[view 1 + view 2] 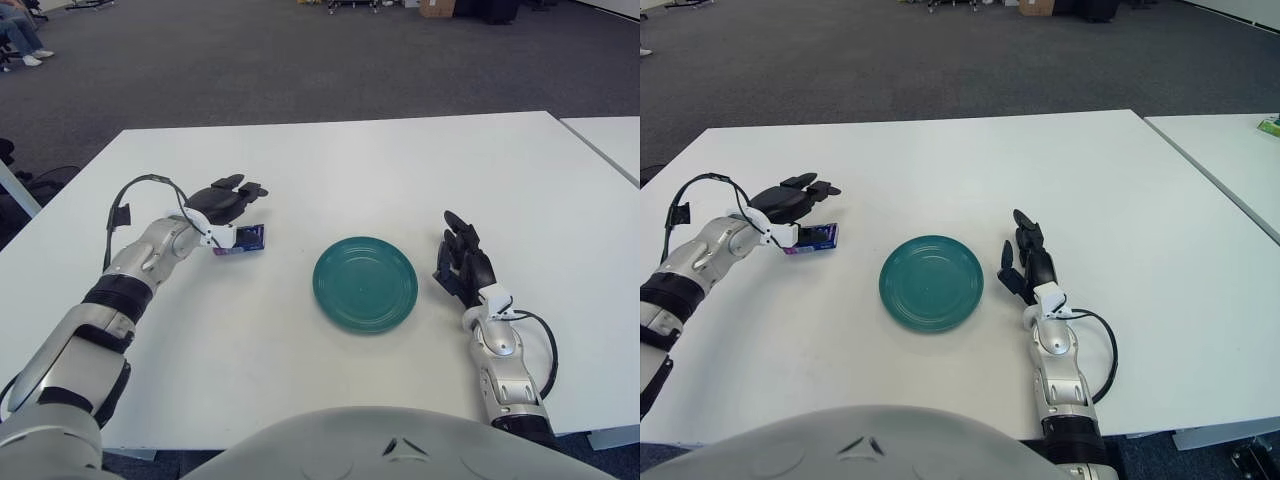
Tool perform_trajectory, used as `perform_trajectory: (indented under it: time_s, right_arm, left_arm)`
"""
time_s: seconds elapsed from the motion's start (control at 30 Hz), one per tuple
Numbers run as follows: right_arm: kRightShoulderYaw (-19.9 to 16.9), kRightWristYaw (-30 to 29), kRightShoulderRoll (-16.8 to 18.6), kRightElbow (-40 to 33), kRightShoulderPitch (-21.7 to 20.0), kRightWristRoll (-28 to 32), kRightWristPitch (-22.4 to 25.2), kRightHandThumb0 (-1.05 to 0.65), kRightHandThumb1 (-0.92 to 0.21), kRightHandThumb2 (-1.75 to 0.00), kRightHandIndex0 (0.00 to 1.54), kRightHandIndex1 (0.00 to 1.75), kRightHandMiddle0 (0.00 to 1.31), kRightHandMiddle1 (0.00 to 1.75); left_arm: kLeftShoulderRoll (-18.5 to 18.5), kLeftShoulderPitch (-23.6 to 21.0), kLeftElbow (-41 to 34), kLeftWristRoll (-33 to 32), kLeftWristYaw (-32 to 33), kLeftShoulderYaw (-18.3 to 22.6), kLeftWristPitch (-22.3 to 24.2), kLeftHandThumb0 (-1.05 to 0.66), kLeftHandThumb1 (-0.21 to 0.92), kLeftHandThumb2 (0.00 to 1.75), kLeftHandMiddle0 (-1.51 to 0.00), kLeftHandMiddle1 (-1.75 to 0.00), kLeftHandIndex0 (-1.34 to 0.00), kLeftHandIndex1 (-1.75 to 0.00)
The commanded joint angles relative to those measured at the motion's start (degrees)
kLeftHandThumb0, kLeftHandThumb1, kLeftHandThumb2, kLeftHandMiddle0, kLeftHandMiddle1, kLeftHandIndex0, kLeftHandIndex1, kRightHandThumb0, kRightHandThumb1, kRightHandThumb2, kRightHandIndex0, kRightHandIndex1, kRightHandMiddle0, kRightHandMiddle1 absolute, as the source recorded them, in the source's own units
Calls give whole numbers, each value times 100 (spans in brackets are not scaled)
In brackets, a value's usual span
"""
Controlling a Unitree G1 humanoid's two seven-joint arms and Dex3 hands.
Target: Put the gum into the plate.
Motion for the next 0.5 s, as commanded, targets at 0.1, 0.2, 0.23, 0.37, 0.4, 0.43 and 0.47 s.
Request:
perform_trajectory:
  time_s: [0.1, 0.2, 0.23, 0.37, 0.4, 0.43, 0.47]
  right_arm:
    - [42, 78, 28, 380, 200, 30, 397, -77, -92, -92, 12, 0, 0, 30]
    - [36, 99, 30, 360, 191, 58, 479, -77, -92, -92, 12, 0, 0, 29]
    - [31, 101, 34, 359, 183, 67, 506, -77, -92, -92, 12, 0, 0, 29]
    - [12, 87, 45, 374, 149, 82, 563, -77, -92, -91, 12, 0, 0, 29]
    - [9, 66, 50, 386, 142, 73, 541, -77, -92, -91, 12, 0, 0, 29]
    - [7, 51, 53, 393, 139, 66, 523, -77, -92, -91, 12, 0, 0, 29]
    - [6, 44, 48, 410, 133, 57, 490, -77, -92, -91, 12, 0, 0, 30]
  left_arm:
    - [137, 154, -92, 20, -62, 93, 69, -105, 92, 32, -20, -6, 0, -85]
    - [141, 176, -117, 49, -130, 75, 129, -105, 92, 33, -20, -5, 0, -84]
    - [142, 184, -126, 55, -156, 68, 146, -105, 92, 33, -20, -5, 0, -84]
    - [139, 200, -147, 64, -258, 51, 188, -105, 92, 32, -20, -5, 0, -84]
    - [139, 208, -116, 70, -280, 36, 171, -105, 92, 32, -20, -5, 0, -84]
    - [139, 214, -93, 74, -294, 26, 157, -105, 92, 32, -21, -5, 0, -84]
    - [134, 214, -54, 76, -317, 9, 136, -105, 92, 31, -21, -5, 0, -85]
